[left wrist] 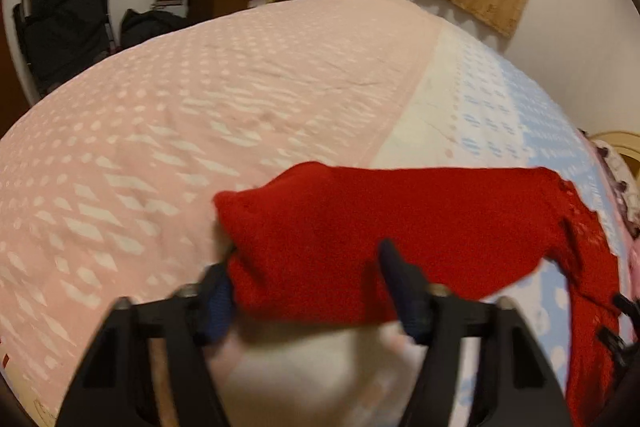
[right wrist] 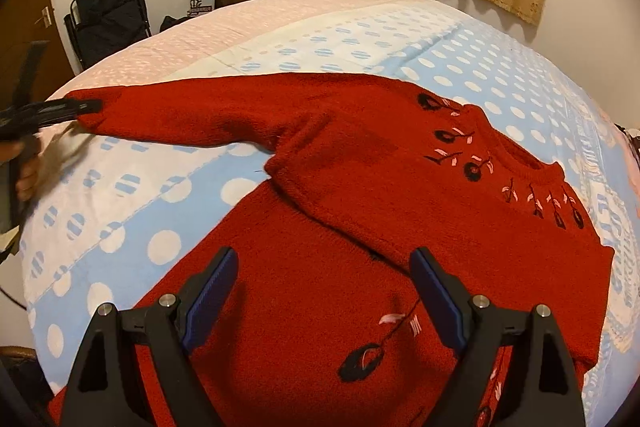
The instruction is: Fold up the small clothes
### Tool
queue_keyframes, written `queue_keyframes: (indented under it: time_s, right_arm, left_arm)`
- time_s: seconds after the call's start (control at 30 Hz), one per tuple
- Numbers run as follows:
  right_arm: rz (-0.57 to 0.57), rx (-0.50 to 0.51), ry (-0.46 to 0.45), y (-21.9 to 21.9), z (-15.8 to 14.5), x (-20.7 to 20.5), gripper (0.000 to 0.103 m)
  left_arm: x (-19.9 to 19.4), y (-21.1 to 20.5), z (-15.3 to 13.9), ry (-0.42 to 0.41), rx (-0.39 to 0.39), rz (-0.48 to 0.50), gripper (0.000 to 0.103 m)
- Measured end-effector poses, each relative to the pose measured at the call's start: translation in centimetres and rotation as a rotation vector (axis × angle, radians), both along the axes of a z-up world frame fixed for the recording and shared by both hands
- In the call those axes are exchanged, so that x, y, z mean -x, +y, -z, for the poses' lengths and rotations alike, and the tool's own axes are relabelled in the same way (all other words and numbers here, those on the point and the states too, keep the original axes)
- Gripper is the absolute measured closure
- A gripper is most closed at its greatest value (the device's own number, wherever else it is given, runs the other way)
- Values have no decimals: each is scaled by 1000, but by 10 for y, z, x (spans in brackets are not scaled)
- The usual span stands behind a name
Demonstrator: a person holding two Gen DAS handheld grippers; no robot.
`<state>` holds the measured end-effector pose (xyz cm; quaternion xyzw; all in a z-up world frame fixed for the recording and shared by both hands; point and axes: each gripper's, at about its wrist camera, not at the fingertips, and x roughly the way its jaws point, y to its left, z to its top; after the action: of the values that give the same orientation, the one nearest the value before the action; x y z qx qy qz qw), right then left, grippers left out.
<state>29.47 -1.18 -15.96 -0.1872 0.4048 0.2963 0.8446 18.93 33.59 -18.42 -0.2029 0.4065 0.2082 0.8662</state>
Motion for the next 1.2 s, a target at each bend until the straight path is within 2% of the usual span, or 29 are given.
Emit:
queue_keyframes:
  time_s: [0.03,0.07,0.17,0.27,0.4,0.57,0.8,0.97,1.2]
  right_arm:
    - [-4,-4,-2,-2,-2,2,15]
    - [-5,-5,-2,-3,-3,3,15]
    - [3,-7,-3,-9,-4,4,15]
    - [17,-8,-7,-14,-7,3,15]
    - [39,-55,12,-27,-16,3,15]
    - [73,-77,-4,-48,-25,8,15]
    - [133,-71,4,-72,-23,3,15]
    - [144,-86,5,-83,-23,5,15]
    - [175,-79,10,-95,-20,4,15]
  left_arm:
    - [-2,0,0,0,-10,5,75]
    - [-2,1,-1,-6,-1,18,95]
    - [-1,4,-9,-44,7,10,95]
    - [-2,-1,-30,-104,-33,22,95]
    - [-14,-12,-62,-163,-39,64,95]
    - [-28,-31,-83,-196,-58,126,95]
    - [-42,-58,-104,-234,-66,186,95]
    - [-51,-73,-119,-267,-35,223,95]
    - [-74,-115,-140,-319,-27,301,95]
